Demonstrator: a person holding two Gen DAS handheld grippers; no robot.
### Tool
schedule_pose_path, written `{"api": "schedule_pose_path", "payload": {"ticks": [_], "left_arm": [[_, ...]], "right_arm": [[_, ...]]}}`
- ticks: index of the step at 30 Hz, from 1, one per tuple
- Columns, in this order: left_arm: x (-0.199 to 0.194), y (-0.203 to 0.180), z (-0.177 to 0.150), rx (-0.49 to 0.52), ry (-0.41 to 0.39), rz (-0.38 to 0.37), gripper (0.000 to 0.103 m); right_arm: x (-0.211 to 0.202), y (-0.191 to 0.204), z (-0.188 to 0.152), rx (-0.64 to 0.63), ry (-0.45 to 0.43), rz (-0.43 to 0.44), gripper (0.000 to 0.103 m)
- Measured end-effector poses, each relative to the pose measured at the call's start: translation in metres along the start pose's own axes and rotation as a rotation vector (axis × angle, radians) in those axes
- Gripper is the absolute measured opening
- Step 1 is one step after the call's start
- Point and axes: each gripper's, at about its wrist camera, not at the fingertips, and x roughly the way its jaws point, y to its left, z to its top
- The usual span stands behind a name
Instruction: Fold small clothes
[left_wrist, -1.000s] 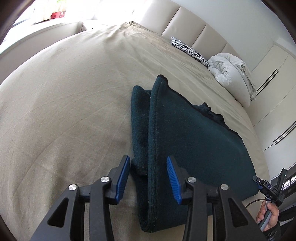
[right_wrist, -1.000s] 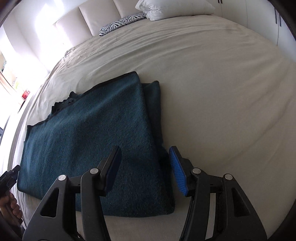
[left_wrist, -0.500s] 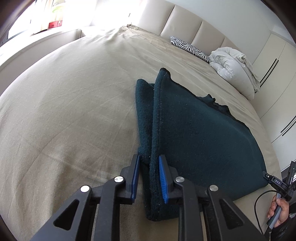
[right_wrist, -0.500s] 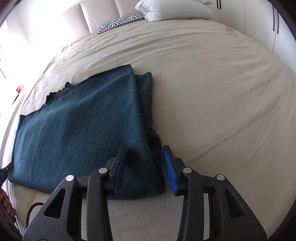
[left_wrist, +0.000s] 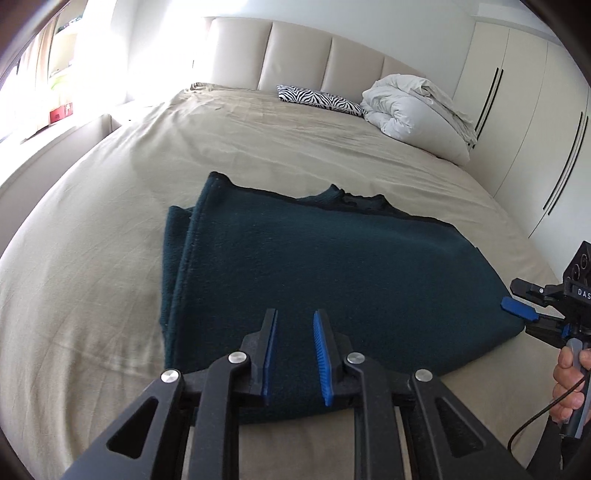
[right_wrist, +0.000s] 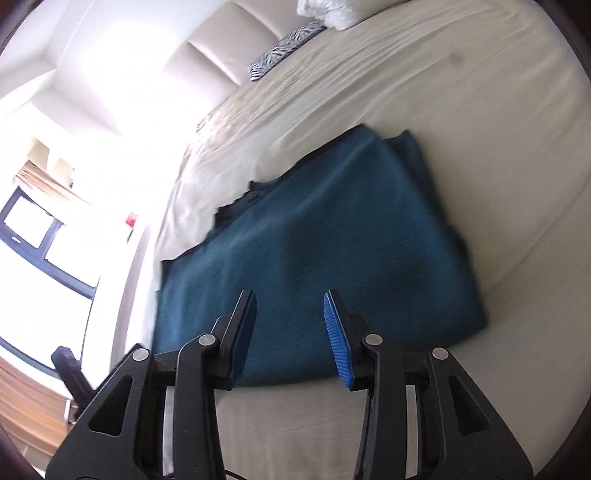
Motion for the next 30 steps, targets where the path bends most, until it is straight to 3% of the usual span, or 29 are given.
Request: {"api": "schedule_pose_path", "payload": {"ticks": [3, 6, 8, 10, 14, 18, 22, 25, 26, 30], "left_arm": [[0.026, -0.01, -0.006, -0.001, 0.061, 0.009, 0.022], [0.037, 0.002, -0.014, -0.031, 0.092, 0.022, 0.022], [0.034, 0.009, -0.018, -0.017, 0.093, 0.034, 0.021], [0.032, 0.014, -0.02, -0.004, 0.102, 0.046, 0.02], [0.031, 0.013, -0.021, 0.012, 0.11, 0.068, 0.019], [0.032, 0.01, -0.023, 0.022, 0.107, 0.088, 0.019], [0.034, 0.011, -0.021, 0.02, 0.111, 0.086, 0.019], [0.034, 0.01, -0.022, 0.018, 0.109, 0.084, 0.019], [0.034, 0.01, -0.022, 0.016, 0.109, 0.083, 0.019], [0.025, 0.008, -0.016, 0.006, 0.114, 0.076, 0.02]], "right_arm": [[0.047, 0.017, -0.017, 0.061, 0.14, 0.185, 0.037], [0.089, 0.024, -0.038, 0.068, 0.265, 0.245, 0.037], [0.103, 0.014, -0.049, 0.103, 0.287, 0.203, 0.032], [0.1, -0.003, -0.05, 0.141, 0.261, 0.252, 0.031], [0.069, -0.042, -0.037, 0.19, 0.155, 0.231, 0.027], [0.023, -0.093, -0.022, 0.28, 0.01, 0.186, 0.027], [-0.028, -0.131, -0.011, 0.335, -0.118, 0.08, 0.027], [-0.05, -0.129, -0.004, 0.327, -0.168, 0.017, 0.028], [-0.055, -0.121, -0.001, 0.31, -0.183, 0.007, 0.033], [-0.039, -0.076, 0.015, 0.206, -0.156, 0.039, 0.032]]}}
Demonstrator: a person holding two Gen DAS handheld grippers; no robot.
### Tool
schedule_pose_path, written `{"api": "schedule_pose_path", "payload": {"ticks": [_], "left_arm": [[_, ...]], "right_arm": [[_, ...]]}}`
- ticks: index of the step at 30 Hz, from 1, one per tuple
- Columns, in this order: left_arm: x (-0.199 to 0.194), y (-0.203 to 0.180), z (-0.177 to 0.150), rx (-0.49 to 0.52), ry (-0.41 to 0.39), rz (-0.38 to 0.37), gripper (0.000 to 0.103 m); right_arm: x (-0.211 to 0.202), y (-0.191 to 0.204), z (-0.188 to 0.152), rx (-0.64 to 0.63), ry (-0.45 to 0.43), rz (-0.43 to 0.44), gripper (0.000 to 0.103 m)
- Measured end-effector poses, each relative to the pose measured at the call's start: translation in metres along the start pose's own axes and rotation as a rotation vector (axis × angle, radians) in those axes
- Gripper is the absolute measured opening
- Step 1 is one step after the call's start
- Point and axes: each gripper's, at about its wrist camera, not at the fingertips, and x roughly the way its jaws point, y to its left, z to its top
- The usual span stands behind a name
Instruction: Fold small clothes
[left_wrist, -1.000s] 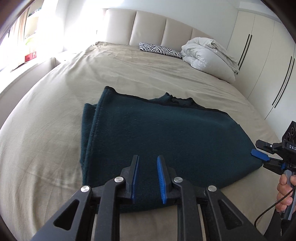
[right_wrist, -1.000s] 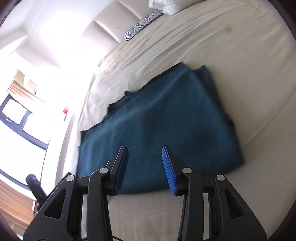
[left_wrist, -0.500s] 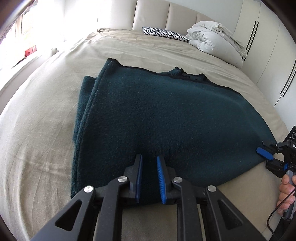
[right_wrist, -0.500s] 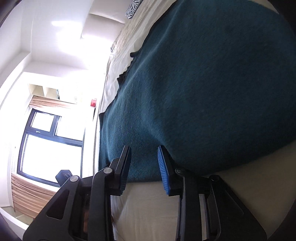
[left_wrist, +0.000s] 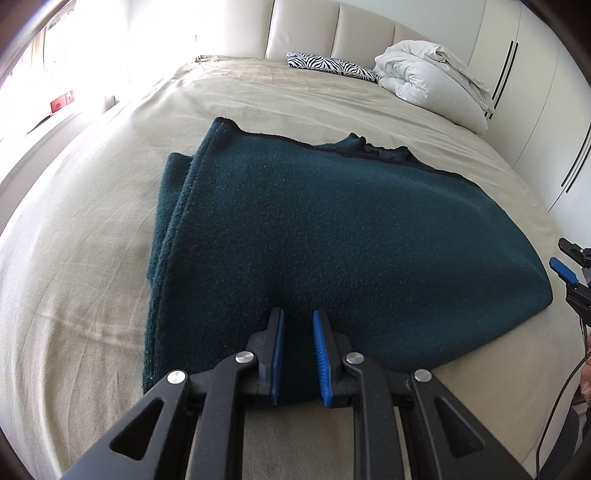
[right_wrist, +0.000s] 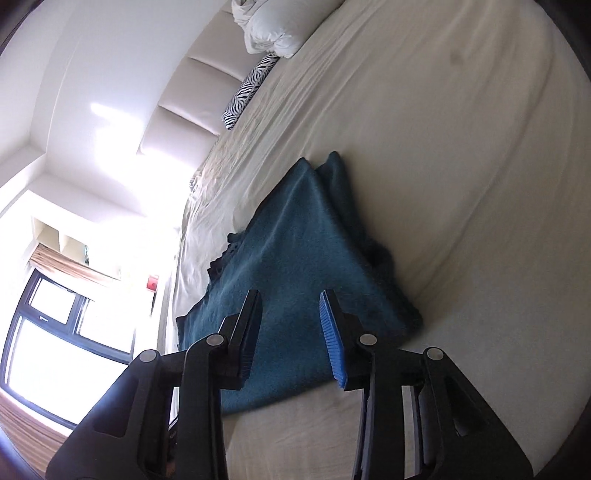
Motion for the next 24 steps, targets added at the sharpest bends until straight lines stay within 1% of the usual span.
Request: {"api": "schedule_pose_path", "payload": {"ticks": [1, 2, 4, 5, 8, 11, 13, 15, 17, 18, 19, 21, 23, 24], "left_arm": [[-0.007, 0.0, 0.004, -0.001, -0.018, 0.002, 0.021], [-0.013, 0.0, 0.011, 0.004, -0.043, 0.003, 0.027], [-0.023, 0.002, 0.029, 0.012, -0.092, 0.003, 0.042], [-0.023, 0.004, 0.04, 0.015, -0.11, 0.009, 0.044], [-0.009, 0.013, 0.074, 0.026, -0.139, 0.036, 0.044], [0.018, 0.021, 0.103, 0.015, -0.129, 0.047, 0.044], [0.034, 0.022, 0.116, 0.007, -0.128, 0.041, 0.044], [0.053, 0.021, 0.124, 0.013, -0.103, 0.057, 0.044], [0.075, 0.026, 0.123, 0.002, -0.068, 0.076, 0.044], [0.084, 0.032, 0.119, -0.019, -0.048, 0.083, 0.044], [0.088, 0.039, 0.113, -0.038, -0.058, 0.063, 0.045], [0.086, 0.044, 0.108, -0.051, -0.095, 0.031, 0.045], [0.088, 0.045, 0.108, -0.052, -0.092, 0.023, 0.046], [0.089, 0.046, 0.108, -0.055, -0.092, 0.017, 0.046]], "right_arm": [[0.012, 0.014, 0.0, -0.026, 0.022, 0.015, 0.032], [0.028, 0.03, -0.002, -0.049, 0.045, 0.028, 0.032], [0.06, 0.055, -0.004, -0.082, 0.092, 0.049, 0.032], [0.075, 0.066, -0.004, -0.102, 0.113, 0.058, 0.032], [0.122, 0.099, -0.006, -0.162, 0.179, 0.084, 0.032], [0.165, 0.117, -0.005, -0.157, 0.236, 0.107, 0.032], [0.19, 0.126, -0.006, -0.163, 0.26, 0.111, 0.032], [0.214, 0.137, -0.007, -0.176, 0.281, 0.119, 0.032], [0.234, 0.139, -0.006, -0.175, 0.307, 0.126, 0.032], [0.246, 0.139, -0.004, -0.165, 0.314, 0.117, 0.032], [0.253, 0.134, -0.001, -0.149, 0.307, 0.098, 0.032], [0.259, 0.117, 0.011, -0.098, 0.273, 0.082, 0.03], [0.252, 0.093, 0.027, -0.046, 0.215, 0.089, 0.03], [0.246, 0.082, 0.035, -0.029, 0.181, 0.077, 0.03]]}}
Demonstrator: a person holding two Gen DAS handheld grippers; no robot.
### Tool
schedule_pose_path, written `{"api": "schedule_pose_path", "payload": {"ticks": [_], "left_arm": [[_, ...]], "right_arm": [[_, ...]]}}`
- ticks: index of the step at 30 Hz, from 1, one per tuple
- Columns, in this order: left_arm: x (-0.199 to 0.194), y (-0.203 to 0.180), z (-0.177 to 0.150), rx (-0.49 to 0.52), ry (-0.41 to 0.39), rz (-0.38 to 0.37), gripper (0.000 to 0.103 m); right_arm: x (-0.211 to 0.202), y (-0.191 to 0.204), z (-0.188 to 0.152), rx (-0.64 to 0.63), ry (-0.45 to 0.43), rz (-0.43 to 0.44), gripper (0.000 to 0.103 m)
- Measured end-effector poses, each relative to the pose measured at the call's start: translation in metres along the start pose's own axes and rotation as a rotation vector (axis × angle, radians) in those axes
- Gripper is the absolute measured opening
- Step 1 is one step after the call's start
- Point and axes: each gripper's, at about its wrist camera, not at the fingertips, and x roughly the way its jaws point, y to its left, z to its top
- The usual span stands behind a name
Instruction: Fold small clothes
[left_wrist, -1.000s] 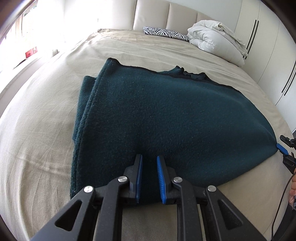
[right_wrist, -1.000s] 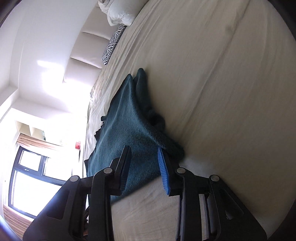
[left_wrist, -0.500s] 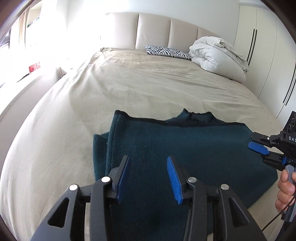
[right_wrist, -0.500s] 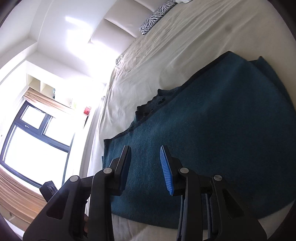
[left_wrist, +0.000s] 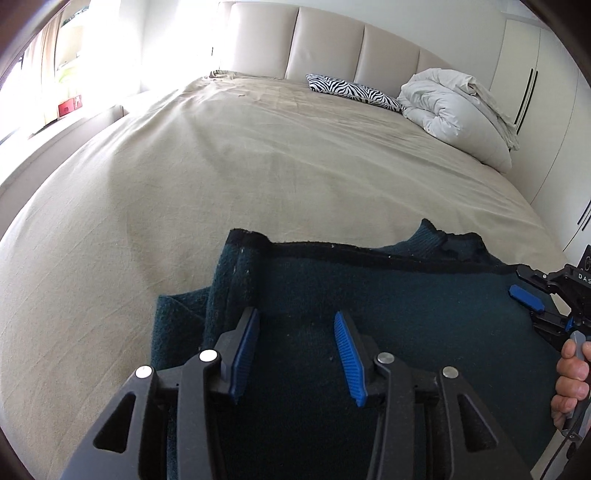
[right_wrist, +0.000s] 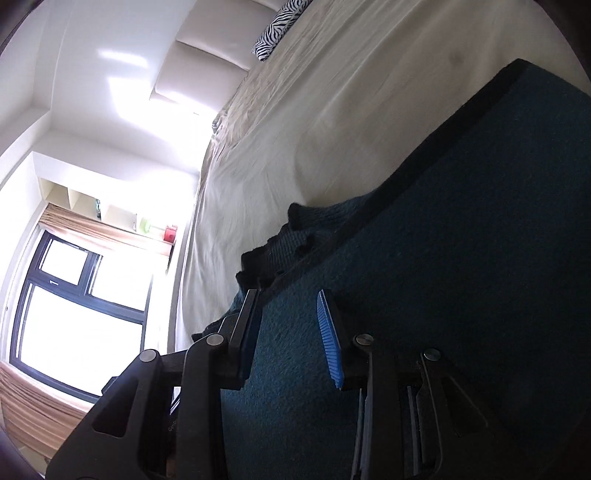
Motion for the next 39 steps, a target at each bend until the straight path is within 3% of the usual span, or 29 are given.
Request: {"api": "schedule_pose_path", "payload": {"ticks": [3, 13, 16, 19, 22, 25, 27, 29, 32, 39], "left_arm": [[0.0, 0.004, -0.002, -0.016, -0.01, -0.02, 0.046], [0.0, 0.008, -0.006, -0.026, -0.027, -0.039, 0.047], [0.0, 0.008, -0.007, -0.027, -0.032, -0.04, 0.047], [0.0, 0.007, -0.01, -0.023, -0.036, -0.032, 0.047], [-0.001, 0.005, -0.01, -0.02, -0.039, -0.027, 0.048], [-0.003, 0.005, -0.011, -0.024, -0.043, -0.029, 0.048], [-0.004, 0.005, -0.012, -0.026, -0.046, -0.031, 0.048], [-0.003, 0.005, -0.012, -0.026, -0.047, -0.029, 0.048], [-0.003, 0.004, -0.012, -0.017, -0.046, -0.018, 0.048], [-0.005, 0.004, -0.011, -0.015, -0.044, -0.014, 0.05]], "right_arm": [[-0.024, -0.039, 0.015, 0.09, -0.071, 0.024, 0.017], [-0.106, -0.095, 0.033, 0.123, -0.268, -0.026, 0.017], [-0.131, -0.102, 0.028, 0.139, -0.313, -0.101, 0.021], [-0.151, -0.093, 0.009, 0.128, -0.322, -0.059, 0.024], [-0.163, -0.059, -0.02, 0.016, -0.247, 0.002, 0.024], [-0.162, -0.036, -0.044, -0.111, -0.192, -0.071, 0.027], [-0.168, -0.041, -0.049, -0.109, -0.175, -0.188, 0.027], [-0.187, -0.046, -0.049, -0.109, -0.204, -0.227, 0.029], [-0.218, -0.047, -0.052, -0.14, -0.237, -0.291, 0.051], [-0.234, -0.056, -0.06, -0.189, -0.218, -0.362, 0.051]]}}
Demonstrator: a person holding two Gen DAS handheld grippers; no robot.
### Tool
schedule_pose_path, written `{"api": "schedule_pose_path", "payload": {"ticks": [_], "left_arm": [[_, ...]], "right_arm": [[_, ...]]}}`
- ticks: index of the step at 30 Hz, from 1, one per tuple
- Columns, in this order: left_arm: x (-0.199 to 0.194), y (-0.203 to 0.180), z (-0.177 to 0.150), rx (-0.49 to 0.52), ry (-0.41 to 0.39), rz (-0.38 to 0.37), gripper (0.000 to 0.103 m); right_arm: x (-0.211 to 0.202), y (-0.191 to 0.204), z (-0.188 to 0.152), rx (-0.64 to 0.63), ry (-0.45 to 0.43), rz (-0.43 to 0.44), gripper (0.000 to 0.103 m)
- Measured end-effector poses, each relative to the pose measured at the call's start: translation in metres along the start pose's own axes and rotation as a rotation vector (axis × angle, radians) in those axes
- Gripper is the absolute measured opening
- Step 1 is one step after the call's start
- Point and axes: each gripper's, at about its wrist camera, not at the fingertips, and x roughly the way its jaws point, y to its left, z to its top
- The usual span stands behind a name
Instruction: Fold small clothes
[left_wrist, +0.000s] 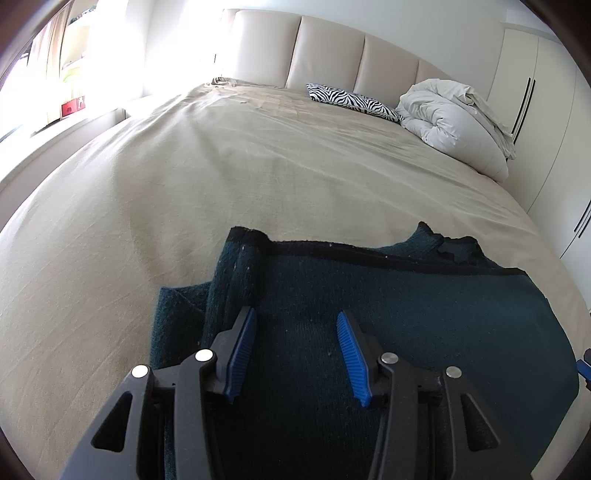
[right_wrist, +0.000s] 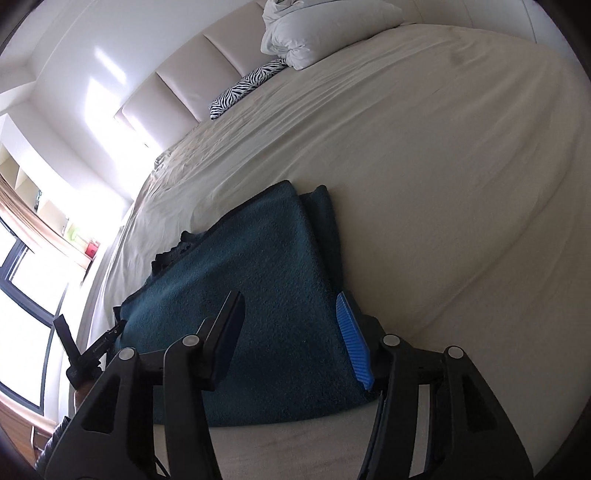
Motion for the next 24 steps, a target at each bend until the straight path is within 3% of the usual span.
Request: {"api": "schedule_pose_path", "payload": {"ticks": [2, 4, 9, 24], "left_arm": [[-0.005, -0.001, -0.001, 0.005, 0.002, 0.004, 0.053], [-0.011, -0.006, -0.004, 0.025, 0.01, 0.012, 0.064], [-0.03, -0.019, -0.02, 0.068, 0.037, 0.043, 0.068], [-0.05, -0.01, -0.049, 0.091, 0.057, 0.026, 0.068]], "right_arm": [[0.002, -0.007, -0.003, -0.009, 0.022, -0.022, 0.048], [0.007, -0.01, -0.009, -0.029, 0.041, -0.079, 0.033], [0.009, -0.015, -0.016, -0.062, 0.039, -0.129, 0.007], [0.007, -0.028, -0.035, -0.063, 0.054, -0.185, 0.004]]}}
